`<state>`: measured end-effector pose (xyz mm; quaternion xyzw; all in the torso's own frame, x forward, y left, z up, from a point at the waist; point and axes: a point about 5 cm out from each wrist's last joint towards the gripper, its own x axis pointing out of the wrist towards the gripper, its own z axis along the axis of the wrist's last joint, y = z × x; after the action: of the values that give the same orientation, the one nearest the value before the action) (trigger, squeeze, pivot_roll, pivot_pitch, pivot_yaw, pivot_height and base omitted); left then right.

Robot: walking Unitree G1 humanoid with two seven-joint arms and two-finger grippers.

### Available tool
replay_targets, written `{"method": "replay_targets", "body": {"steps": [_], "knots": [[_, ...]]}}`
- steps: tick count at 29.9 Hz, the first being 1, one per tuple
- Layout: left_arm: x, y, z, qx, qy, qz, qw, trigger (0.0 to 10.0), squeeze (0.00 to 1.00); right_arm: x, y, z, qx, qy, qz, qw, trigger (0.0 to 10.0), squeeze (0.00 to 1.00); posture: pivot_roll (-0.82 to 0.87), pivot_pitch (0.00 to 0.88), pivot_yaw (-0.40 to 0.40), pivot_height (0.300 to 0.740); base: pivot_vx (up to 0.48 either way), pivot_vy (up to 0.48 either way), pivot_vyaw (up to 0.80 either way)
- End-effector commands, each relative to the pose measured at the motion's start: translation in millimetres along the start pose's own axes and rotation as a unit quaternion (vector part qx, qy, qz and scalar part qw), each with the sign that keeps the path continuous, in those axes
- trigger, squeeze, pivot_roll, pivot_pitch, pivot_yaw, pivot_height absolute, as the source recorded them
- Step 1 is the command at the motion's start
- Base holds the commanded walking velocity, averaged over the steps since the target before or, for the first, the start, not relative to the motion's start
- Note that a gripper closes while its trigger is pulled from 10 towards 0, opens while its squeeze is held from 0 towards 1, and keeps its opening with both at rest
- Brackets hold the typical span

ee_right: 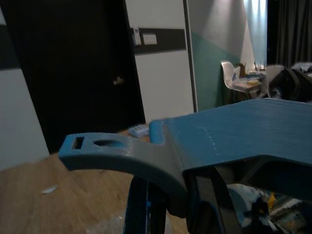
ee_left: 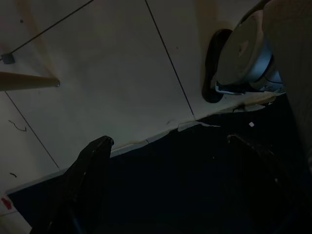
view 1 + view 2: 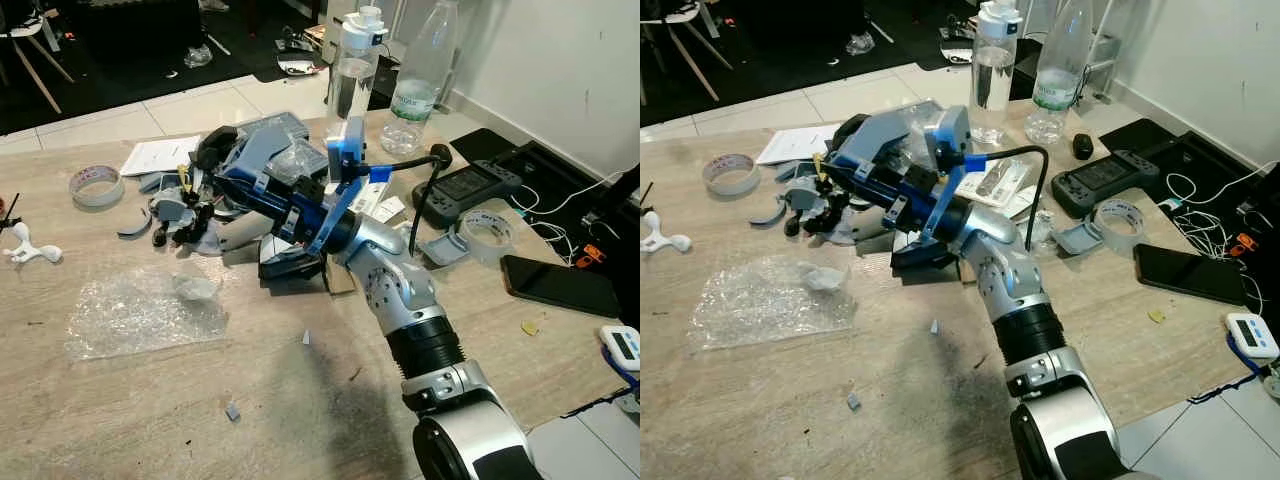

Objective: Picking trash to rubbish bin

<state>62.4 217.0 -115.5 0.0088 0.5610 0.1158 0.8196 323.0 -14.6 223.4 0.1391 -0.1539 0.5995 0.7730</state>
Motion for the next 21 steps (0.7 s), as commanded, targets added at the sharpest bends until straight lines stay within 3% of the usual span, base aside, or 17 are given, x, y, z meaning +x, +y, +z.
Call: {"method": "replay_targets", "body": {"steps": [1,4,10,21], "knots": [[0.7,-0.9,3.0,0.004,-0.002,0.000,1.000,10.0,0.00,-2.3,0.3,-6.5,-0.002,0.013,-0.006,1.000,10.0,0.00,0.07,0.054,-0.046,0.740,0.000,0.000,0.00],[0.6,-0.9,2.7,0.004,-0.002,0.001,1.000,10.0,0.00,-2.5,1.8,-13.1,-0.007,0.032,-0.010,0.999,10.0,0.00,0.07,0.062,-0.048,0.740,0.000,0.000,0.00],[0.7,-1.9,3.3,0.009,-0.003,-0.002,1.000,10.0,0.00,-2.7,25.7,-11.5,0.032,0.029,0.071,0.997,10.0,0.00,0.05,0.067,-0.041,0.740,0.000,0.000,0.00],[1.8,0.5,8.5,0.019,-0.007,-0.003,1.000,10.0,0.00,-15.3,41.6,-22.6,0.045,0.074,0.138,0.987,10.0,0.00,0.03,0.056,-0.032,0.740,0.000,0.000,0.00]]}}
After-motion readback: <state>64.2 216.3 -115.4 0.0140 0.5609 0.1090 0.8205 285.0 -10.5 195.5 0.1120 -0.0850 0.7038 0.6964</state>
